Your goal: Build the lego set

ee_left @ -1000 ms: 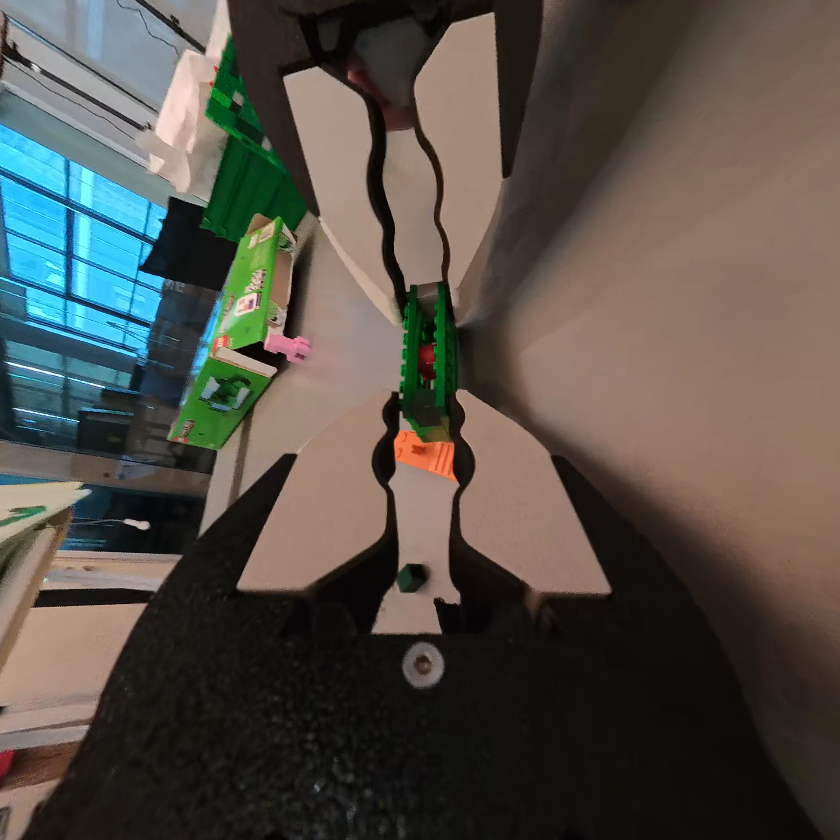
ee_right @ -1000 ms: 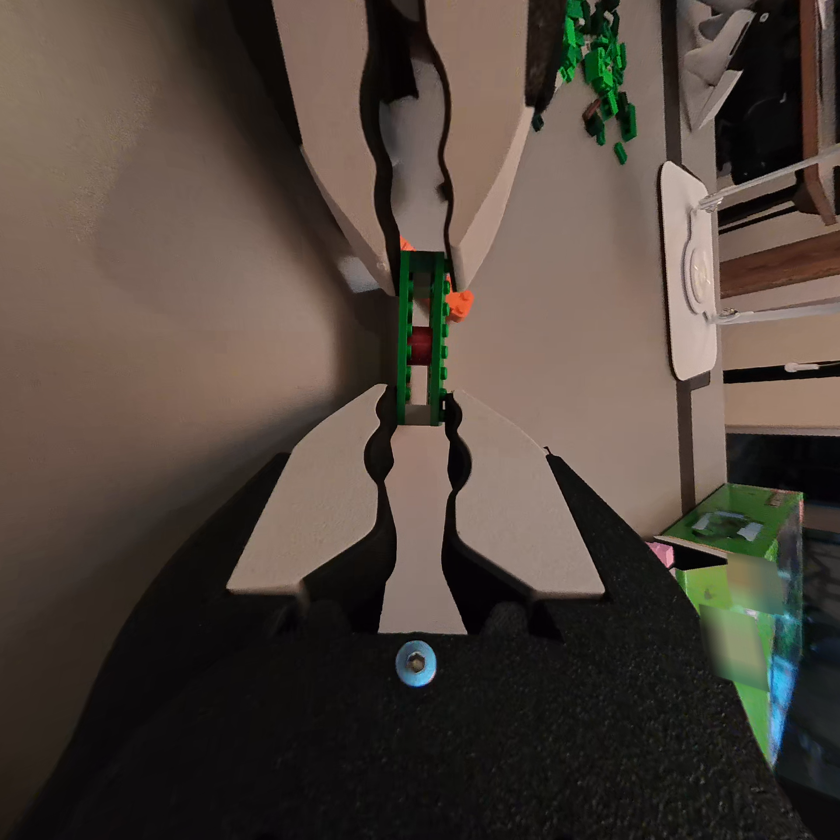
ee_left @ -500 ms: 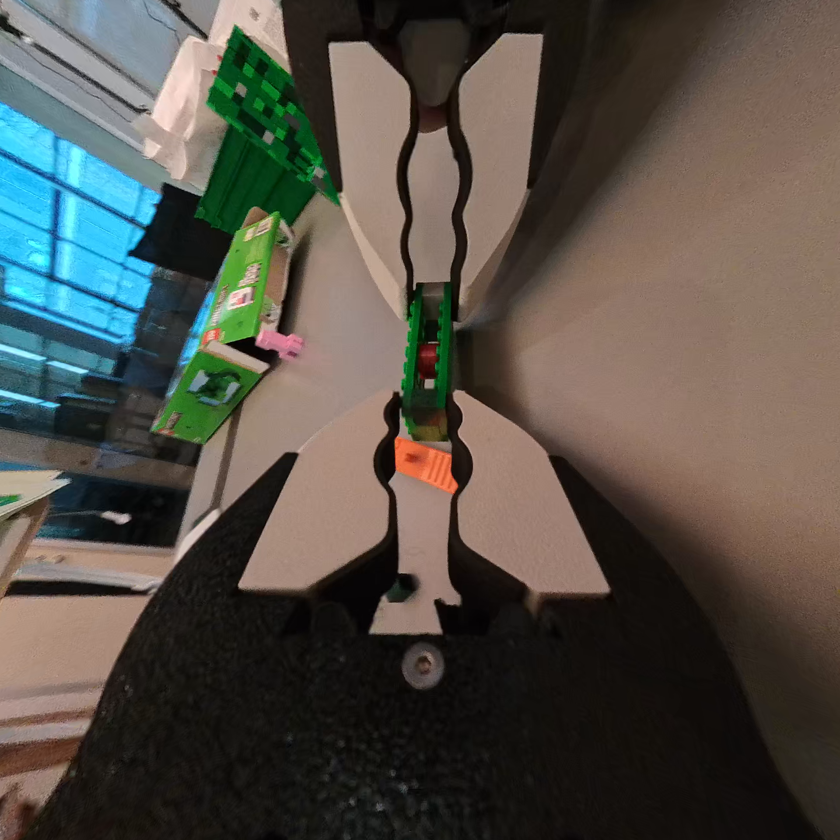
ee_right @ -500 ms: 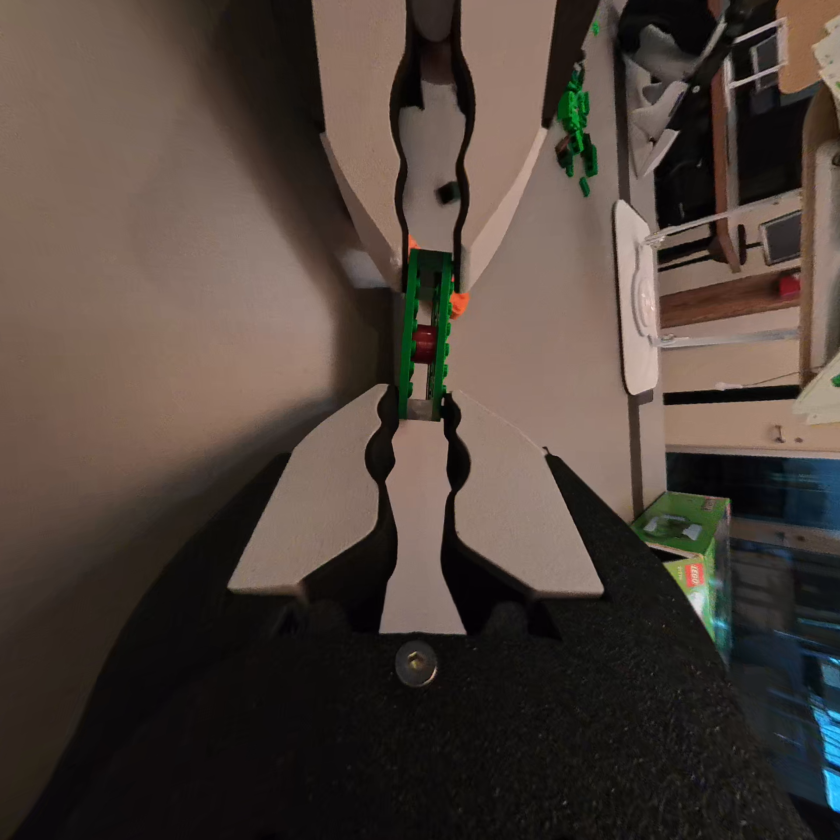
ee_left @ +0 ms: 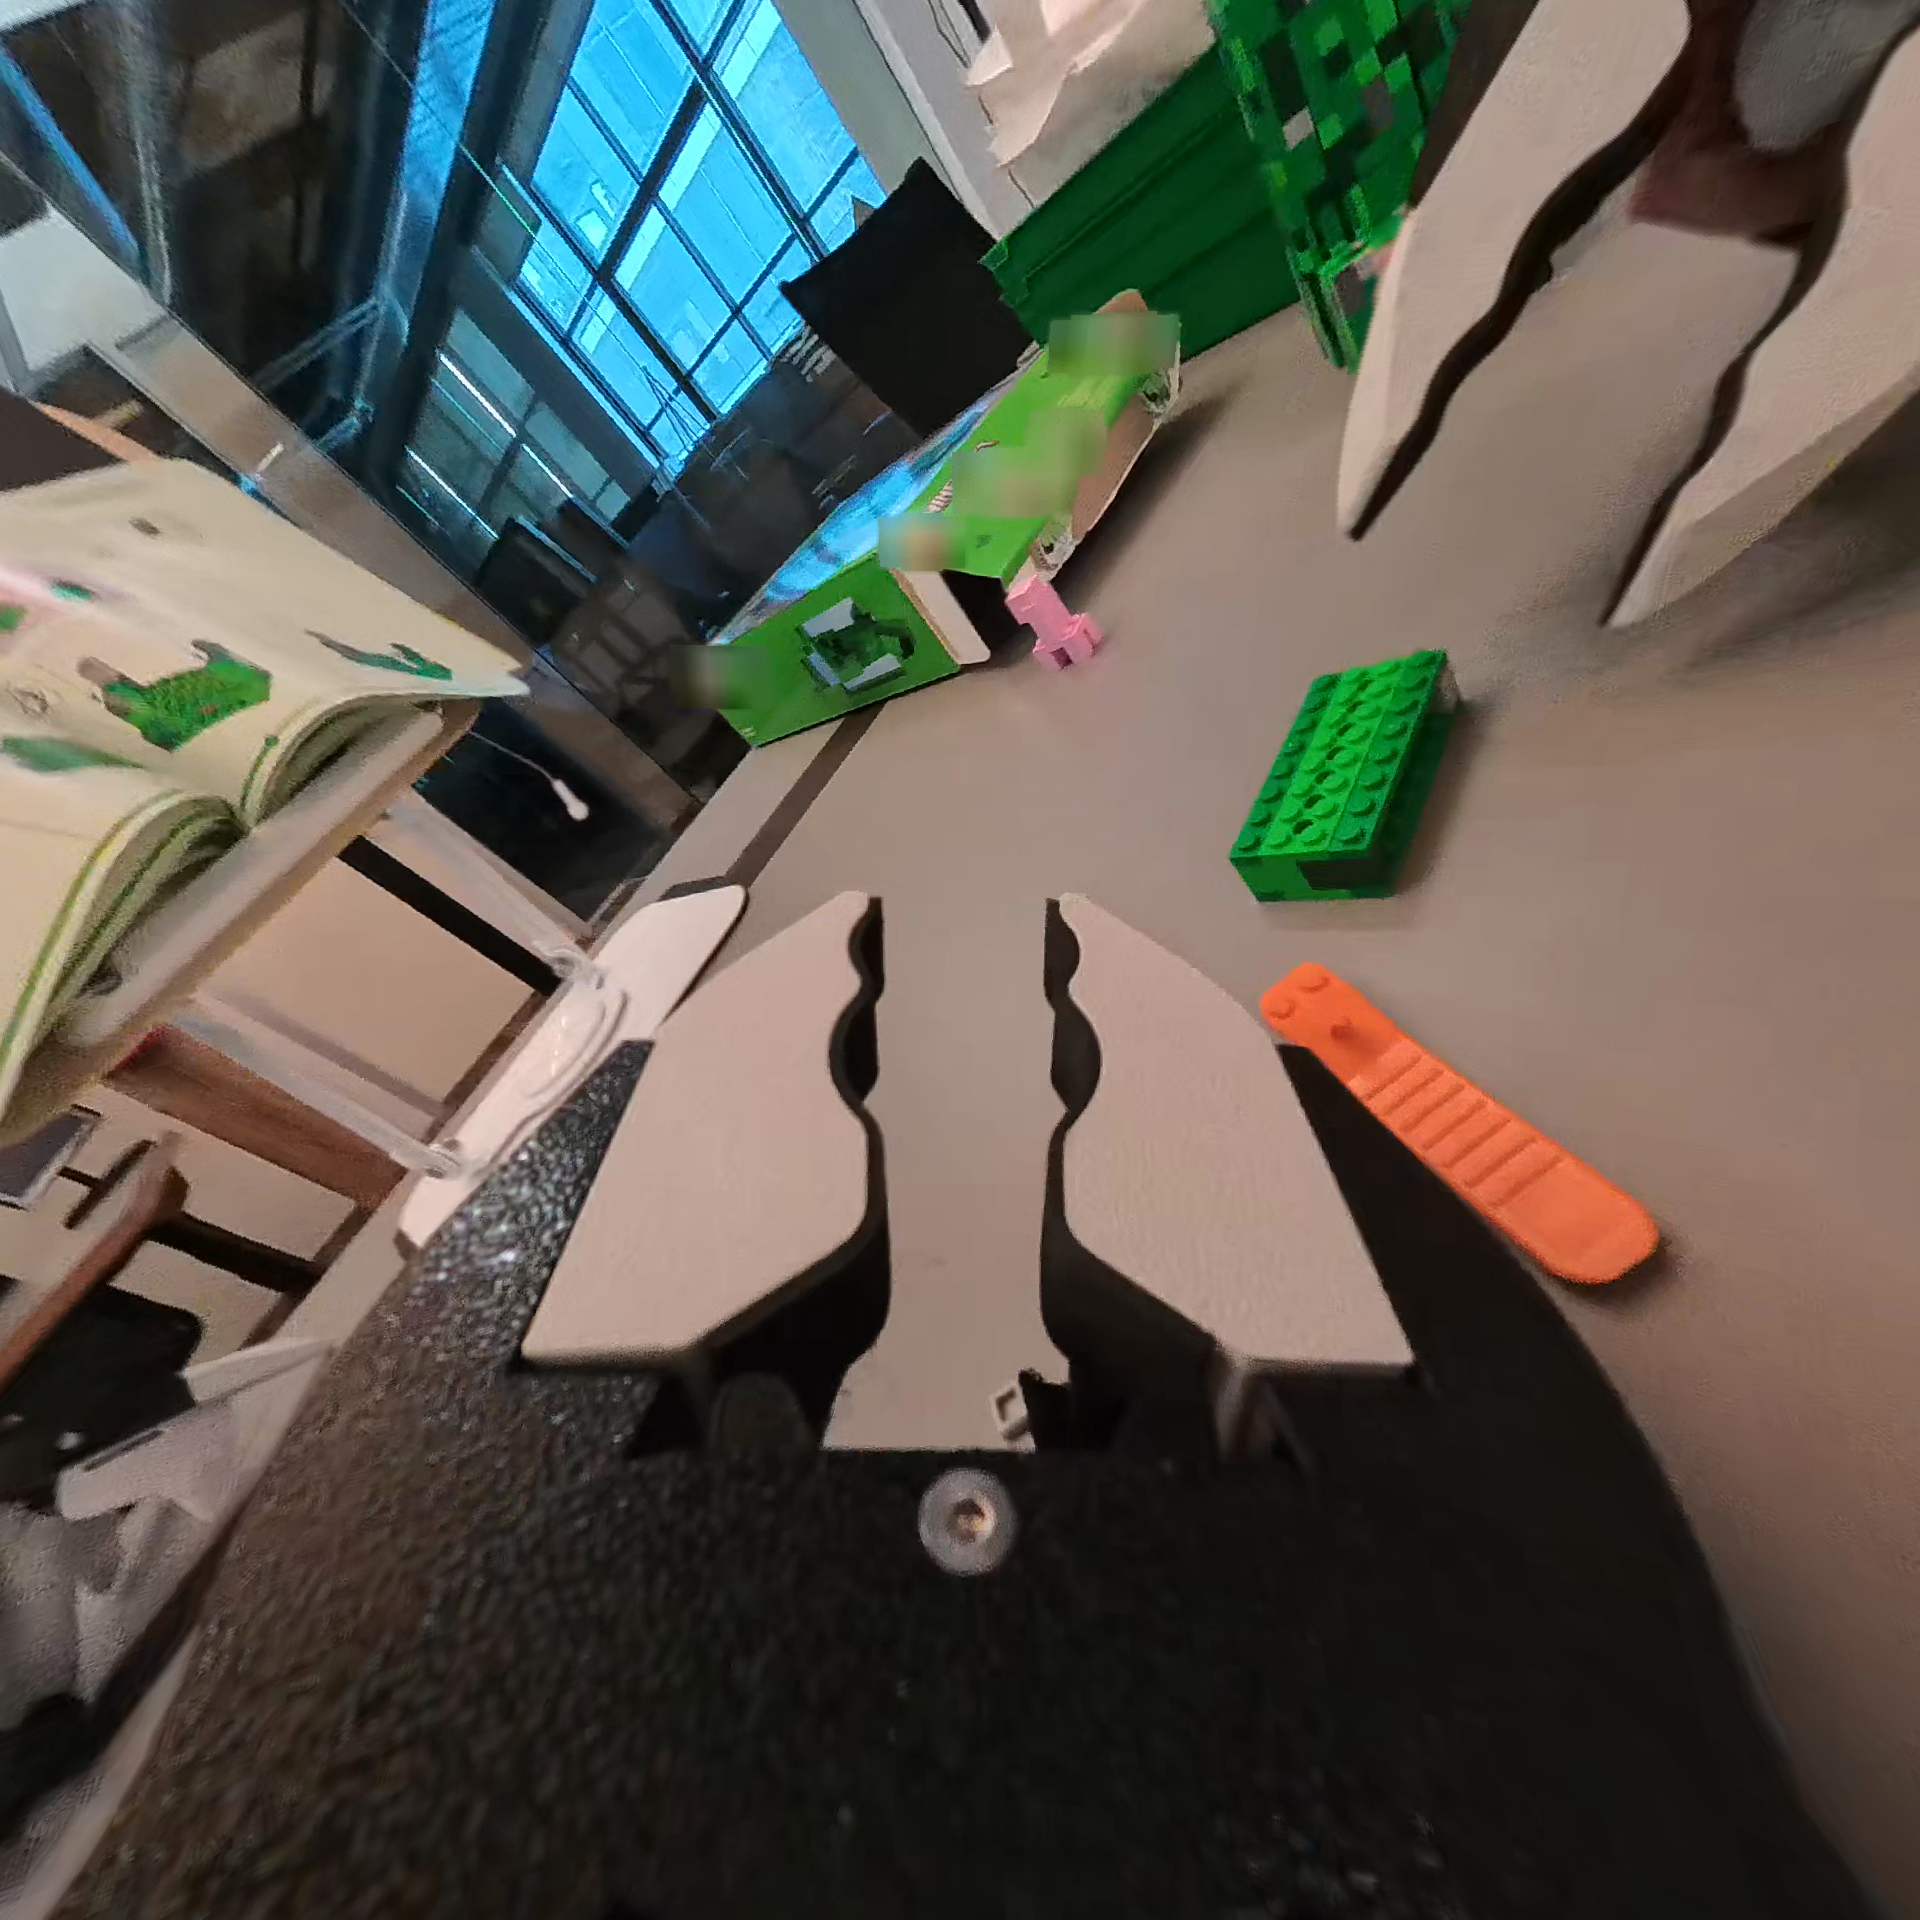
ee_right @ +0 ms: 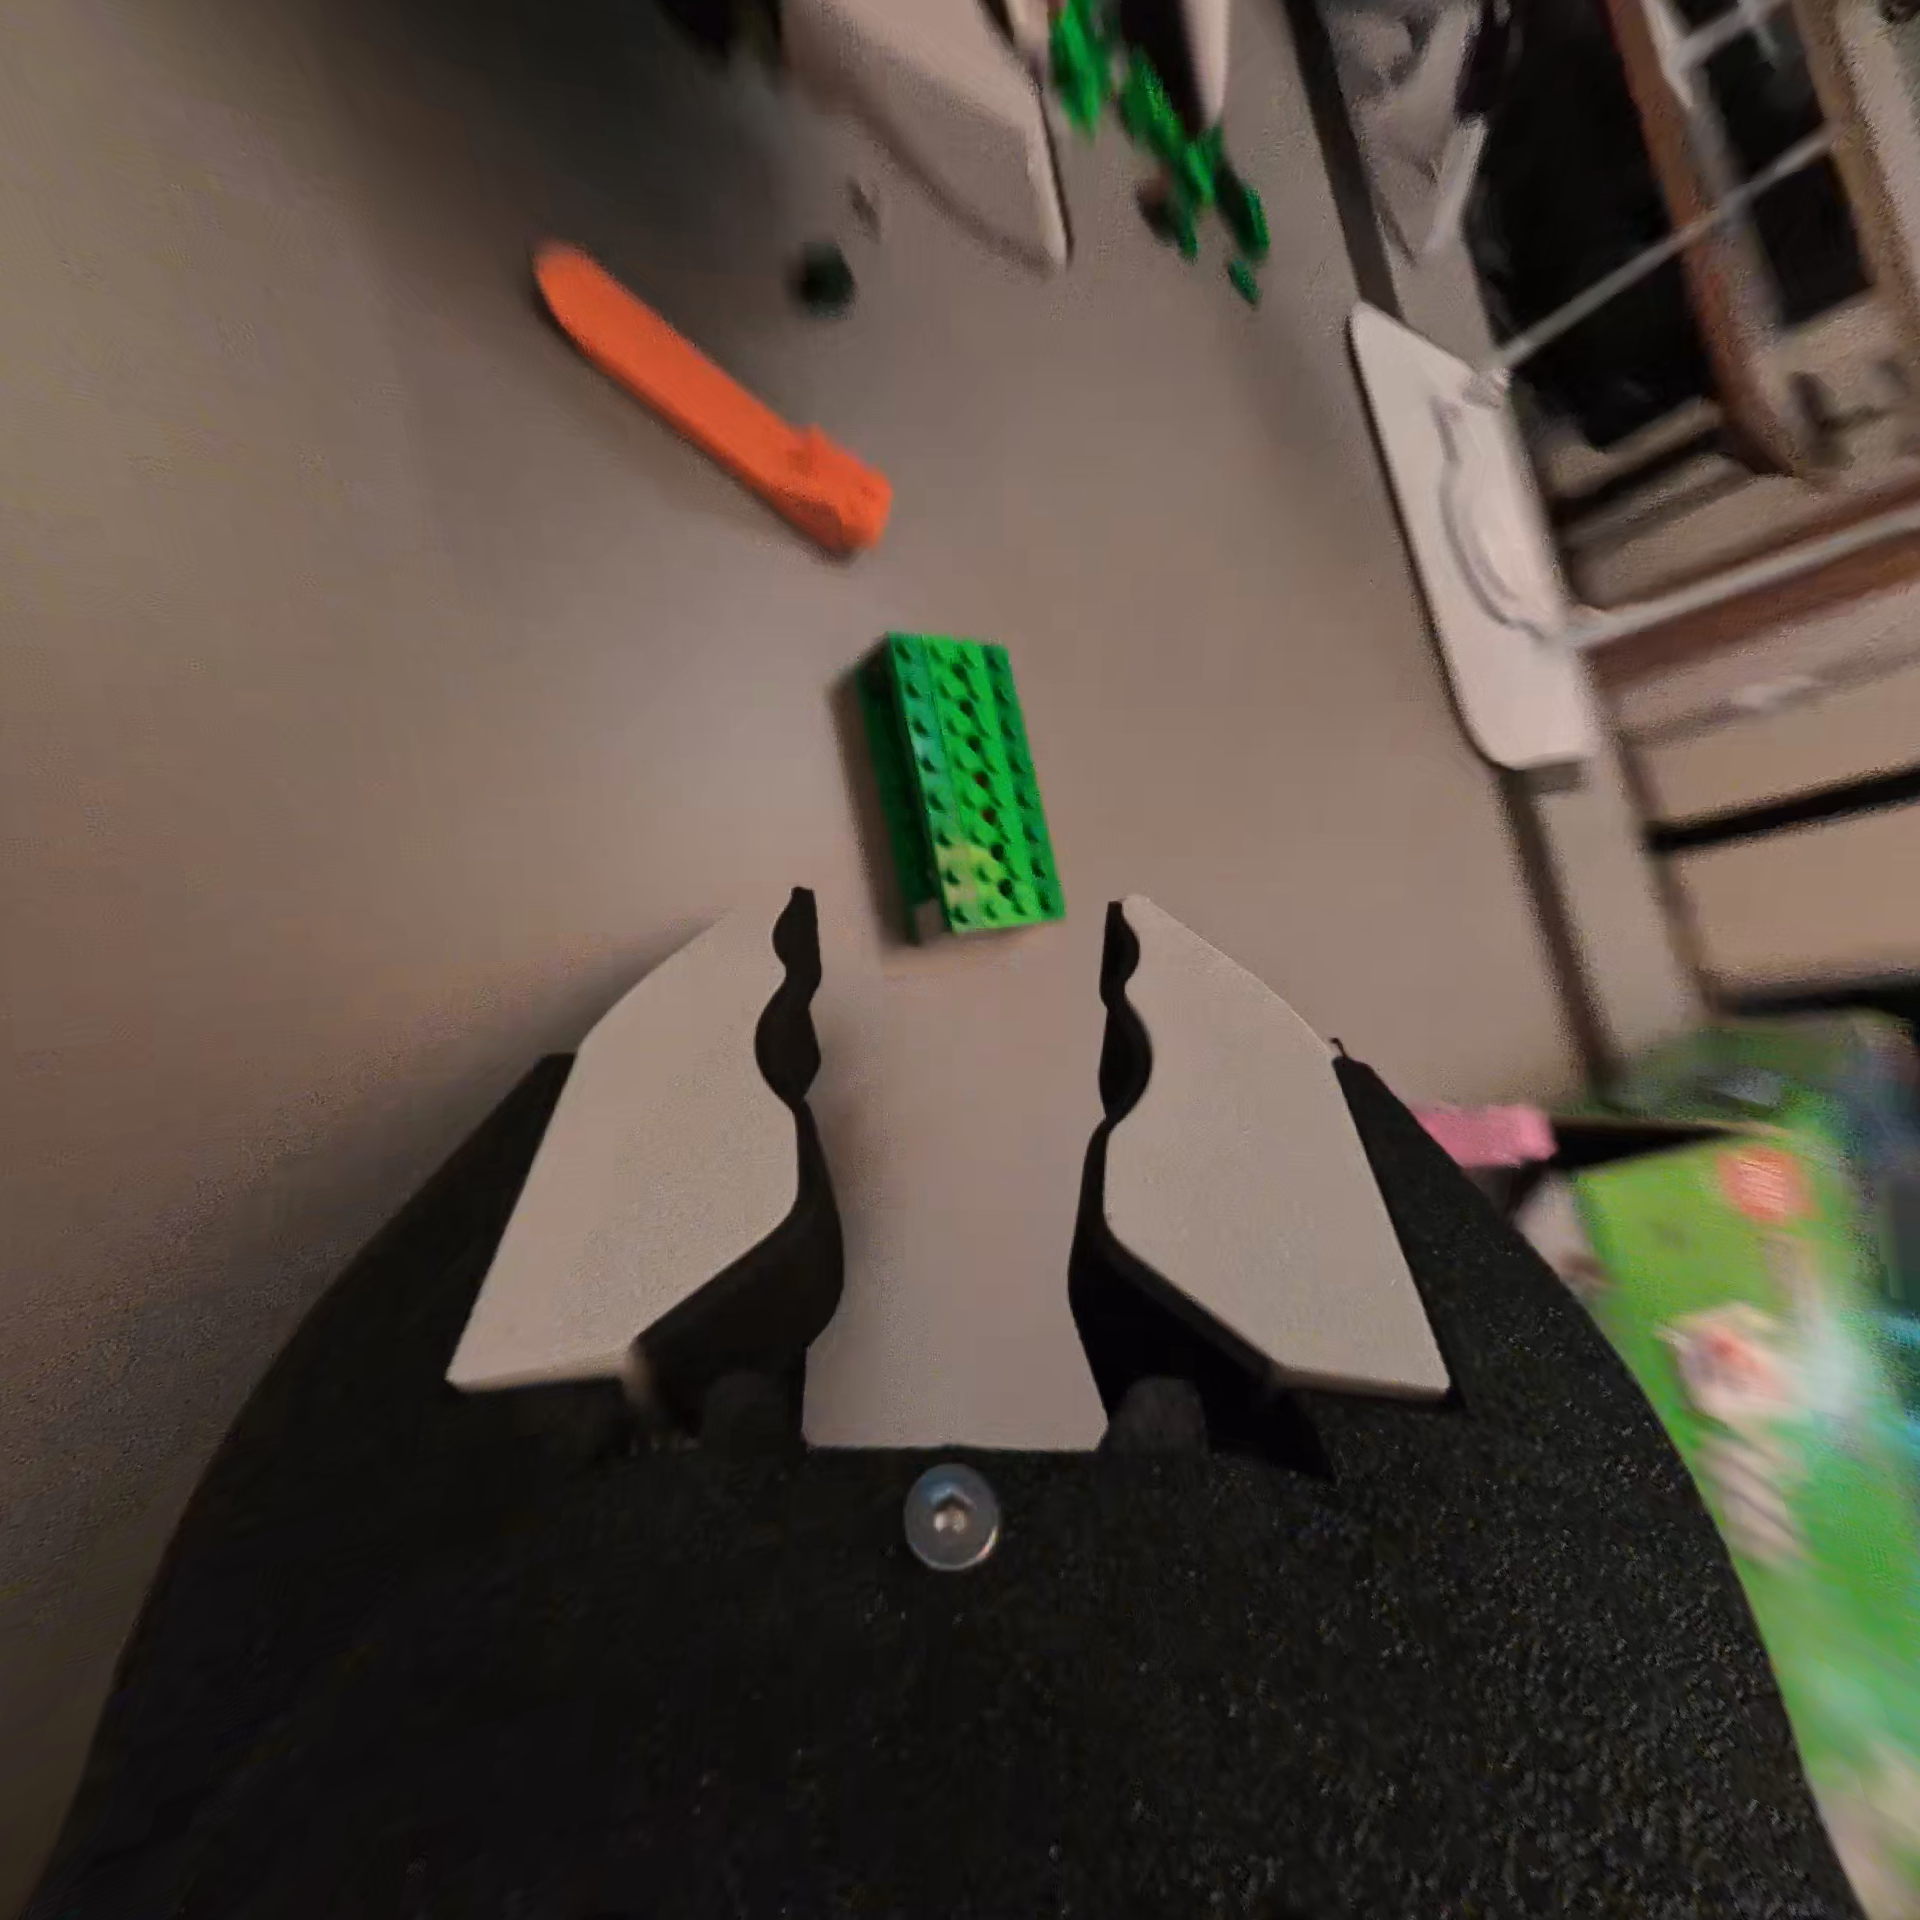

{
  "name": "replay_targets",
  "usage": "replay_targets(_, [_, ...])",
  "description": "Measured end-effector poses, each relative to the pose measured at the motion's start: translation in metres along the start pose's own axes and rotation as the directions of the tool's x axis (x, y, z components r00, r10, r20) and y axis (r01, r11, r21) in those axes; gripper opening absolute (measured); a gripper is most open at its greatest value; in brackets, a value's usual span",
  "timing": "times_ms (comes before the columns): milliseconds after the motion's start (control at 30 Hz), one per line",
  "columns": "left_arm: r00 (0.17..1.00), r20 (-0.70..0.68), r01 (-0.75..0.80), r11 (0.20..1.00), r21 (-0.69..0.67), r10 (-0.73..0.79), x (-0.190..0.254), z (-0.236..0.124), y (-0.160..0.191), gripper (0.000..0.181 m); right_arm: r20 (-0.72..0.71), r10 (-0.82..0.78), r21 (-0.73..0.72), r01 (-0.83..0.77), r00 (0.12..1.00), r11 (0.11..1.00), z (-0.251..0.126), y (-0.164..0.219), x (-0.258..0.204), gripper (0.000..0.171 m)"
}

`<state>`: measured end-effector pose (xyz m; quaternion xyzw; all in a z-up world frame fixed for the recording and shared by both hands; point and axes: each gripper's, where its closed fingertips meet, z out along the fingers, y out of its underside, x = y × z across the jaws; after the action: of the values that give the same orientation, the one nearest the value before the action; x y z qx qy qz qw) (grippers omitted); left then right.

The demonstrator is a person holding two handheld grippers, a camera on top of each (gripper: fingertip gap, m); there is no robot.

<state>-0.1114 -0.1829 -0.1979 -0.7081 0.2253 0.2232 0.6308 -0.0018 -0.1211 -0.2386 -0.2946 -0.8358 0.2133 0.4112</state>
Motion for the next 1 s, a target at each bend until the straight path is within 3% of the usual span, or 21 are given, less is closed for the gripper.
replay_targets(67, [0.999,0.021,0.030,1.000,0.005,-0.030,-0.005,0.000,0.000,0.028,0.159,0.120,0.124,-0.141,0.980,0.982,-0.004,-0.008,-0.002,0.055])
replay_targets(133, [0.998,0.037,0.056,0.998,0.020,-0.057,-0.008,-0.001,-0.002,0.029,0.250,0.143,0.194,-0.194,0.958,0.962,-0.001,-0.010,0.006,0.061])
replay_targets(300, [0.990,0.073,0.116,0.992,0.051,-0.119,-0.013,-0.006,-0.006,0.031,0.352,0.170,0.345,-0.296,0.920,0.891,0.011,-0.027,0.030,0.060])
replay_targets(467, [0.979,0.161,0.120,0.992,0.038,-0.124,-0.026,-0.007,-0.003,0.032,0.286,0.245,0.470,-0.359,0.926,0.806,0.018,-0.032,0.055,0.063])
replay_targets(633, [0.946,0.271,0.171,0.984,0.042,-0.176,-0.045,-0.006,0.001,0.031,0.128,0.339,0.635,-0.339,0.932,0.694,-0.006,-0.036,0.076,0.053])
replay_targets(833, [0.884,0.359,0.289,0.954,0.082,-0.299,-0.065,0.005,0.006,0.030,0.074,0.335,0.627,-0.305,0.939,0.716,-0.002,-0.036,0.078,0.049])
replay_targets(1000, [0.877,0.366,0.298,0.950,0.097,-0.312,-0.066,0.019,0.003,0.029,0.041,0.306,0.623,-0.264,0.951,0.737,0.004,-0.036,0.080,0.044])
